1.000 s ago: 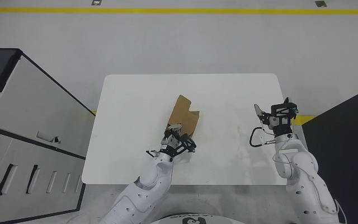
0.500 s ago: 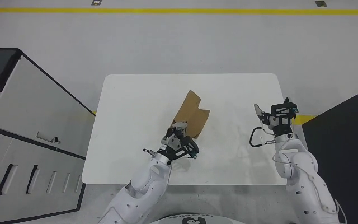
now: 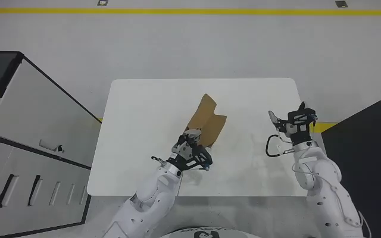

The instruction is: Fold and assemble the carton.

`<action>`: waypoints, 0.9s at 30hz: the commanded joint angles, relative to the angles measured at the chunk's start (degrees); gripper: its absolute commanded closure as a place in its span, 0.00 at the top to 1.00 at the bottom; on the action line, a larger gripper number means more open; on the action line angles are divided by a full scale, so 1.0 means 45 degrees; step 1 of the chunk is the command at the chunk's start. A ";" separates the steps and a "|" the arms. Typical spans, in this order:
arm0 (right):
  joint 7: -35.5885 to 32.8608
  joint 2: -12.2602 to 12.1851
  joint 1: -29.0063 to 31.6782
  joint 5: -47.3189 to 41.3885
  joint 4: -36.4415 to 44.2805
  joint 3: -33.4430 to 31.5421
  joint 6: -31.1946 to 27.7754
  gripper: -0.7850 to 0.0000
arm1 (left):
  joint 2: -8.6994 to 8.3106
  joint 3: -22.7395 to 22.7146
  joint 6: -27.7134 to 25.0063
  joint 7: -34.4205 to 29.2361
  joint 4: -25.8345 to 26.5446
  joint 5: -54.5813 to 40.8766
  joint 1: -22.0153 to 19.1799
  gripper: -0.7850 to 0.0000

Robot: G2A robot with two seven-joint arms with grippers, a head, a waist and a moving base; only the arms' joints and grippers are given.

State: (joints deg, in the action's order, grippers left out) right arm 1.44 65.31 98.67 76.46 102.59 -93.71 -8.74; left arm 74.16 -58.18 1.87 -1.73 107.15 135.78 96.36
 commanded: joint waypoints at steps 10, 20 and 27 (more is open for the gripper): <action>0.0039 -0.0485 -0.0509 -0.0036 -0.0287 -0.1710 -0.5763 1.00 | -0.0362 -0.0892 -0.3363 0.1850 0.0975 -0.1251 0.0148 0.00; 0.0098 -0.0637 -0.0596 0.0255 -0.0038 -0.1943 -0.7093 1.00 | -0.0469 -0.1007 -0.4585 0.2107 0.1189 -0.2059 -0.0083 0.00; 0.0070 -0.0638 -0.0578 0.0153 -0.0065 -0.1860 -0.7254 1.00 | -0.0484 -0.0948 -0.4658 0.2029 0.1110 -0.1963 -0.0094 0.00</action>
State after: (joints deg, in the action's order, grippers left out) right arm 1.86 62.44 96.00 77.53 102.39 -102.37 -40.73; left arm 72.03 -62.61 -18.79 7.55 112.31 126.57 96.02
